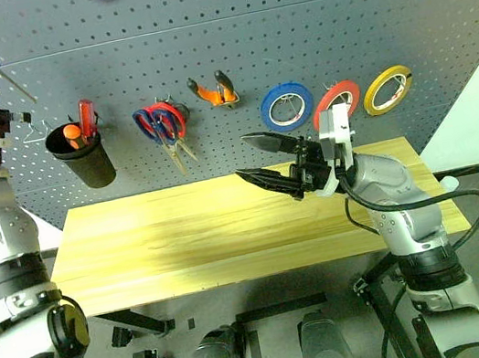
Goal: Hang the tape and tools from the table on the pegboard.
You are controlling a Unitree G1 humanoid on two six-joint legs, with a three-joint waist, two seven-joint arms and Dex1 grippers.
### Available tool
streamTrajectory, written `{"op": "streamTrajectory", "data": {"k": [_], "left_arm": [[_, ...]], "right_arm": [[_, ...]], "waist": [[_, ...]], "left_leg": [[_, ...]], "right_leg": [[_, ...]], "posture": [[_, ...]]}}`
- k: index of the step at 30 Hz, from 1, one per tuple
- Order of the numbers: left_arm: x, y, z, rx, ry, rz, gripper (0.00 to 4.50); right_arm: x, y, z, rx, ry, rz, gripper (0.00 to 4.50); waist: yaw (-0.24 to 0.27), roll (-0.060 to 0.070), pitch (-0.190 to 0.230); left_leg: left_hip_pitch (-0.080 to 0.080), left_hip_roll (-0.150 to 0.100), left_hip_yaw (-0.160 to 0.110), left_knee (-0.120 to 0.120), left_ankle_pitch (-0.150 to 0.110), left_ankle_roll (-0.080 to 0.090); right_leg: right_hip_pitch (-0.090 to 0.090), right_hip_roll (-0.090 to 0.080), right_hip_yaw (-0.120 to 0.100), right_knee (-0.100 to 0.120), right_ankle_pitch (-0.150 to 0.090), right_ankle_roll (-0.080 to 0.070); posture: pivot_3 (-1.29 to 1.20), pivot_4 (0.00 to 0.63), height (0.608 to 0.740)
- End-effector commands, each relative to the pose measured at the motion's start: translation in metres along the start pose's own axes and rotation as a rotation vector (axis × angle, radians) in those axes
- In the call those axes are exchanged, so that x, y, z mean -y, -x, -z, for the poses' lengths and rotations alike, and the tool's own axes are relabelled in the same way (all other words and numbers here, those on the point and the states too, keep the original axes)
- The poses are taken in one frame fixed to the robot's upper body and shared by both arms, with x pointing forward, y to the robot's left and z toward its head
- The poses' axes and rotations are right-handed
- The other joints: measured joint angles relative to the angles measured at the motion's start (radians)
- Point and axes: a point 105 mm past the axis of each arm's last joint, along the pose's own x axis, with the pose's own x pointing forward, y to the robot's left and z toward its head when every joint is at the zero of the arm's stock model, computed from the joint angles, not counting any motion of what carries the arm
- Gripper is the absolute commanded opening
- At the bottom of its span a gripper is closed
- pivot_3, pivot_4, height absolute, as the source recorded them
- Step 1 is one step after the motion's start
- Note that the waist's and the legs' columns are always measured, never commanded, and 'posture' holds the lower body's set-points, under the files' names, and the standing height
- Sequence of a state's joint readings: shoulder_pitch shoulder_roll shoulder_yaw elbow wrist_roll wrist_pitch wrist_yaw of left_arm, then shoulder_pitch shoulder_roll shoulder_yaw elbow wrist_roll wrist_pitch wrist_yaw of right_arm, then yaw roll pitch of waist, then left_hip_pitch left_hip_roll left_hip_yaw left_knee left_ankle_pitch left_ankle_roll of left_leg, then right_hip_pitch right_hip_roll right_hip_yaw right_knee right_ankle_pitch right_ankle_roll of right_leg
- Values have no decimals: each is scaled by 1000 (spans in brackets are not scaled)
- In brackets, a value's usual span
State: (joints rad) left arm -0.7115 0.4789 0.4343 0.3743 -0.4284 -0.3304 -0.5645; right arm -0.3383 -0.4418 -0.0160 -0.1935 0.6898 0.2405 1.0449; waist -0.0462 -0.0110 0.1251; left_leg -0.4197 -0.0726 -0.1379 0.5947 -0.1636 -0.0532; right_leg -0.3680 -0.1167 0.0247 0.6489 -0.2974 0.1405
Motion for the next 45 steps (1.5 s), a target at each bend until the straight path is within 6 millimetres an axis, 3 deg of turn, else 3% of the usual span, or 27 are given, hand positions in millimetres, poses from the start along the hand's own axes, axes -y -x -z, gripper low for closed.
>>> {"op": "streamTrajectory", "data": {"k": [1,9,14,20,21,27,29,32,34,36,41,45], "left_arm": [[-7,-8,2,12,-104,-32,537],[-7,6,51,-143,-45,-44,537],[-7,13,64,-186,19,-66,537],[-9,17,63,-183,1,-87,2518],[-10,17,62,-180,2,-93,2809],[-22,19,48,-137,-10,-123,2809],[-24,16,25,-54,38,-111,2809],[-6,21,-21,66,170,69,2809],[11,33,-31,35,208,193,2809],[29,52,-29,-71,209,318,2809],[72,124,20,-475,167,526,2809],[94,185,66,-711,99,562,2809]], "right_arm": [[-2,0,-9,23,36,1,2976],[-2,4,-7,7,42,22,2976],[-2,5,-6,0,45,26,2976],[-1,5,-3,-12,44,24,2976],[-1,5,-3,-14,43,23,2976],[-1,5,-2,-21,43,22,2976],[1,9,-1,-33,49,38,2976],[4,17,0,-55,59,68,2976],[5,22,2,-69,61,80,2976],[7,31,9,-105,59,104,2976],[12,70,43,-273,55,163,2976],[19,99,68,-366,59,268,2976]], "waist": [[0,0,0],[-13,-1,-1],[-26,-4,-3],[-29,-5,-3],[-28,-5,-3],[-28,-5,-3],[-27,-5,-3],[-35,-5,-3],[-41,-5,-3],[-49,-3,-5],[-46,3,-9],[-27,4,-9]], "left_leg": [[0,0,0,0,0,0],[0,0,0,0,0,0],[0,0,-1,0,0,0],[0,0,-1,1,0,0],[0,0,-1,1,0,0],[0,0,-1,1,0,0],[0,0,-1,1,0,0],[-1,0,-1,1,0,0],[-1,1,-1,1,0,0],[-1,1,-1,0,0,0],[12,1,0,-3,-3,-3],[11,2,2,-3,-3,-3]], "right_leg": [[0,0,0,0,0,0],[0,0,0,1,1,1],[0,0,0,1,1,1],[0,0,0,3,1,1],[0,0,0,3,1,1],[0,0,0,3,1,1],[0,0,0,3,1,1],[-1,0,0,3,1,1],[-2,-1,0,3,1,1],[-2,-1,0,3,1,1],[12,-1,1,-1,-4,-7],[11,-2,1,-2,-4,-8]], "posture": [[-91,48,725],[-105,43,725],[-107,39,725],[-98,38,725],[-98,38,725],[-100,39,725],[-105,41,725],[-107,45,725],[-102,49,725],[-94,52,725],[-77,56,725],[-73,56,725]]}}
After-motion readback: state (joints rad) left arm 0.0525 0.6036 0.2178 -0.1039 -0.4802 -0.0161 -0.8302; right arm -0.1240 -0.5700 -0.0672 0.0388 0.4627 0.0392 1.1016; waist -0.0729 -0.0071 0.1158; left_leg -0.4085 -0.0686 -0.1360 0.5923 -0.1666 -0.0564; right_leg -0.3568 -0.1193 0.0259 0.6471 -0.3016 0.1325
